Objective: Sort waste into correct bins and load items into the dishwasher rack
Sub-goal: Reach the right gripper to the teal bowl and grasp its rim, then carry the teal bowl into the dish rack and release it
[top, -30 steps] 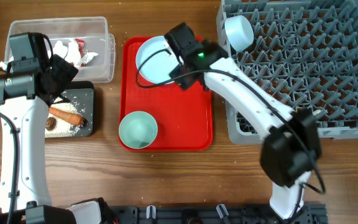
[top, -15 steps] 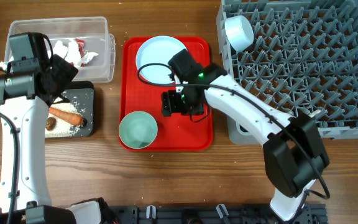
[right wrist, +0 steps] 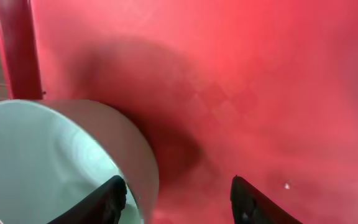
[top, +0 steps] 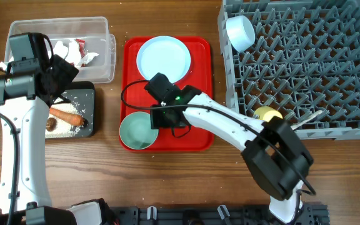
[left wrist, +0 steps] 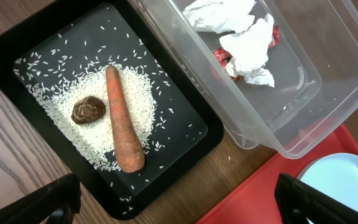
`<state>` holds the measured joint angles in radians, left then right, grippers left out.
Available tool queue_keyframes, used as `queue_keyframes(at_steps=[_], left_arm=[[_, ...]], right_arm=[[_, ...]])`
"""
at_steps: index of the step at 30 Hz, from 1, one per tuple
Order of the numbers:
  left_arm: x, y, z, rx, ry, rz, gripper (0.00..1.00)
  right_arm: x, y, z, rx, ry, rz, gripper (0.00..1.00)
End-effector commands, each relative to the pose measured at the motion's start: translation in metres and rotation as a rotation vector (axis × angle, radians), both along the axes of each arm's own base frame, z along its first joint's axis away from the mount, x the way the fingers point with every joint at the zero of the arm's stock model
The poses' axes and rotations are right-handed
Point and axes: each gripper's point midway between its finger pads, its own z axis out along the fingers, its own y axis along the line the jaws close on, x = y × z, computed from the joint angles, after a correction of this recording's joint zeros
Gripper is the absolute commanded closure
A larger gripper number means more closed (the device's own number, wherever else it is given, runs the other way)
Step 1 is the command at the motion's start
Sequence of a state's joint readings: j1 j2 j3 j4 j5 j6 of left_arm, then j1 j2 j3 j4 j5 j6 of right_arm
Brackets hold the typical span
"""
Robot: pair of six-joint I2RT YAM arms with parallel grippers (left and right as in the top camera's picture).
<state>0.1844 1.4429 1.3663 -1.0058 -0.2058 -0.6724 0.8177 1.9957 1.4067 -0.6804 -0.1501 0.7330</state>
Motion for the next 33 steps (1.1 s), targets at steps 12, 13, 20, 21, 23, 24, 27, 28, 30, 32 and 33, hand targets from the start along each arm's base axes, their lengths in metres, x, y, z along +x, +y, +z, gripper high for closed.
queue_keyframes(at_steps=[12, 13, 20, 21, 23, 24, 27, 28, 30, 32, 33], left_arm=[[0.001, 0.004, 0.001, 0.007, -0.004, 0.025, 0.0], [0.001, 0.004, 0.001, 0.007, -0.003, 0.025, 0.0], [0.001, 0.004, 0.001, 0.007, -0.004, 0.025, 0.0], [0.001, 0.004, 0.001, 0.007, -0.004, 0.025, 0.0], [0.001, 0.004, 0.001, 0.007, -0.004, 0.025, 0.0], [0.001, 0.004, 0.001, 0.007, -0.003, 0.025, 0.0], [0.001, 0.004, 0.001, 0.007, -0.004, 0.025, 0.0], [0.001, 0.004, 0.001, 0.007, -0.004, 0.025, 0.0], [0.001, 0.004, 0.001, 0.007, -0.004, 0.025, 0.0], [0.001, 0.004, 0.001, 0.007, -0.004, 0.025, 0.0], [0.001, 0.004, 0.001, 0.007, -0.004, 0.025, 0.0]], right_arm=[[-0.01, 0.015, -0.016, 0.021, 0.028, 0.034, 0.89], [-0.01, 0.015, -0.016, 0.022, 0.027, 0.034, 0.89], [0.006, 0.0, 0.012, 0.032, -0.024, 0.103, 0.96], [0.016, -0.017, 0.024, -0.007, -0.072, 0.09, 0.96], [0.034, -0.051, 0.046, -0.103, -0.167, 0.054, 0.96], [0.042, -0.066, 0.057, -0.137, -0.208, 0.042, 0.95], [0.056, -0.103, 0.09, -0.208, -0.301, -0.021, 0.96], [0.061, -0.117, 0.104, -0.234, -0.344, -0.045, 0.96], [0.069, -0.136, 0.129, -0.273, -0.429, -0.053, 0.96], [0.074, -0.152, 0.149, -0.327, -0.504, -0.085, 0.96], [0.075, -0.162, 0.161, -0.362, -0.547, -0.113, 0.96]])
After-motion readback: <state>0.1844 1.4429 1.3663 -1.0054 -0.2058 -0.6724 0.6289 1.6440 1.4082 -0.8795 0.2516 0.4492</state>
